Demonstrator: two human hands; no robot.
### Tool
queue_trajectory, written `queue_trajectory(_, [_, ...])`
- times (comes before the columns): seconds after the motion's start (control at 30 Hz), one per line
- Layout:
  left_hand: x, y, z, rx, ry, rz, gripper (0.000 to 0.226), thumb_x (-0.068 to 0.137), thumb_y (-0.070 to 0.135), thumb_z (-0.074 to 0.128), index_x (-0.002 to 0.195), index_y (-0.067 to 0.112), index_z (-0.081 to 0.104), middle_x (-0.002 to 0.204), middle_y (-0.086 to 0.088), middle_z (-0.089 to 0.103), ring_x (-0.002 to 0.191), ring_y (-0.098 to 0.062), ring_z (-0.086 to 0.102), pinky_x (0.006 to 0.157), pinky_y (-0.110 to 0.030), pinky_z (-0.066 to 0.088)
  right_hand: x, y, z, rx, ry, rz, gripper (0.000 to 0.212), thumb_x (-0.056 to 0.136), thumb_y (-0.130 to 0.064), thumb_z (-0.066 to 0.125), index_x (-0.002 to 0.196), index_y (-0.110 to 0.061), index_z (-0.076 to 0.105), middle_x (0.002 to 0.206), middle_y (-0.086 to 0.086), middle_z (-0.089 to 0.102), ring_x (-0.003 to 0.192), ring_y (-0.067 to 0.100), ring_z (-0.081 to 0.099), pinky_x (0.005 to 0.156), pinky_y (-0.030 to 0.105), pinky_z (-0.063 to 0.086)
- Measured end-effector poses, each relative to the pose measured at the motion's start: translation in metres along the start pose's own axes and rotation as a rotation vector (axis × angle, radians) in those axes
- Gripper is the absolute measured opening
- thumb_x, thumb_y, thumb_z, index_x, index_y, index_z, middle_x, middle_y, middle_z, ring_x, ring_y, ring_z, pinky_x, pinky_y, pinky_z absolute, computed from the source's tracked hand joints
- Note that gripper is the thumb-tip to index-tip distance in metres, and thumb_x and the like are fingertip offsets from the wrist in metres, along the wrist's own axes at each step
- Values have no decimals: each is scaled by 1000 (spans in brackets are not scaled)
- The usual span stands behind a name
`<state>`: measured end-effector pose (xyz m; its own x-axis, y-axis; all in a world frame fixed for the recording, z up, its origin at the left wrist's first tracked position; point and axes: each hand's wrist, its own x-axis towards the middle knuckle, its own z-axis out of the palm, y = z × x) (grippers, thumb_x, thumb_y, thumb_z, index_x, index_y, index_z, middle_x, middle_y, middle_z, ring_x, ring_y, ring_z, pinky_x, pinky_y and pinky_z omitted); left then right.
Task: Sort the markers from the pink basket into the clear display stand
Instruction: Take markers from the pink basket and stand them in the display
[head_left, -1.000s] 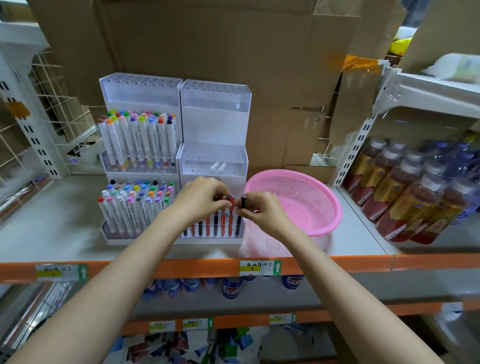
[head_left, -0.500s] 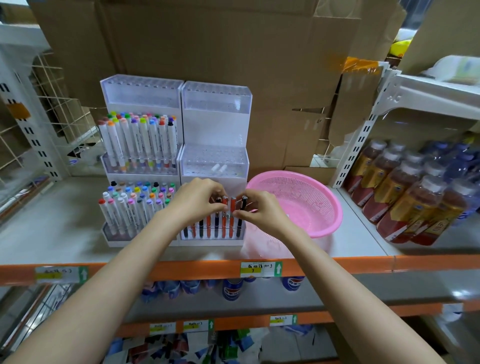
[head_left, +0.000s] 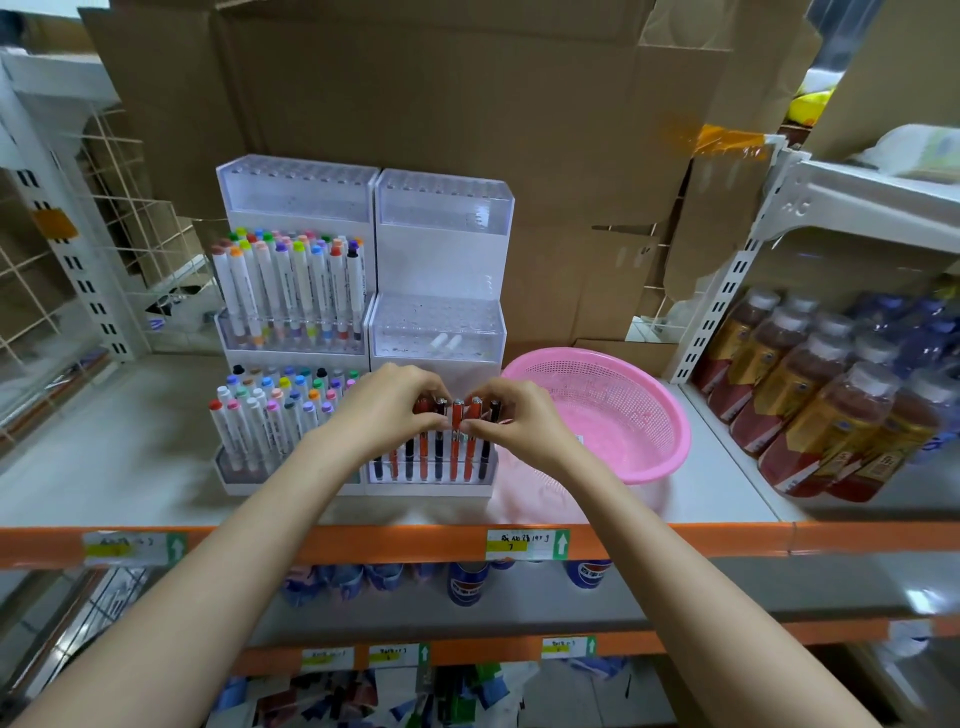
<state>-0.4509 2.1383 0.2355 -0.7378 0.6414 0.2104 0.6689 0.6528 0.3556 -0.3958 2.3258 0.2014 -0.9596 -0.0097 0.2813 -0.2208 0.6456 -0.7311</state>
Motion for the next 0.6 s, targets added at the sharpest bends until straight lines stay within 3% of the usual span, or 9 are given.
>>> queue_trajectory(0.1, [-1, -8, -6, -36, 6, -13, 27, 80, 35, 74, 104, 23, 70, 101, 6, 69, 80, -5, 55, 69, -23, 43, 5, -9, -2, 21, 1, -1, 22, 75, -21, 81, 95, -21, 71, 83, -15, 68, 76, -3, 62, 67, 11, 45])
queue_trajectory(0.2, [-3, -15, -11, -72, 2, -20, 24, 79, 36, 74, 100, 25, 71, 95, 9, 71, 79, -2, 60, 71, -23, 49, 9, -17, -3, 18, -21, -5, 21, 76, -19, 81, 95, -15, 72, 84, -6, 71, 76, 0, 65, 69, 17, 53])
queue_trajectory(0.4, [-7, -22, -16, -94, -27, -1, 19, 80, 32, 74, 97, 23, 73, 91, 9, 71, 77, -1, 60, 71, -23, 51, 10, -24, 1, 4, -44, 28, 10, 78, -13, 79, 87, -11, 74, 72, -5, 68, 58, -2, 56, 56, 14, 42])
queue_trajectory(0.6, [-7, -27, -19, -126, -67, 31, 26, 79, 29, 75, 103, 22, 71, 96, 8, 71, 83, -4, 63, 79, -28, 54, 11, -32, 1, -74, -61, 44, 21, 76, -23, 80, 96, -18, 74, 85, -4, 72, 73, 2, 65, 63, 12, 47])
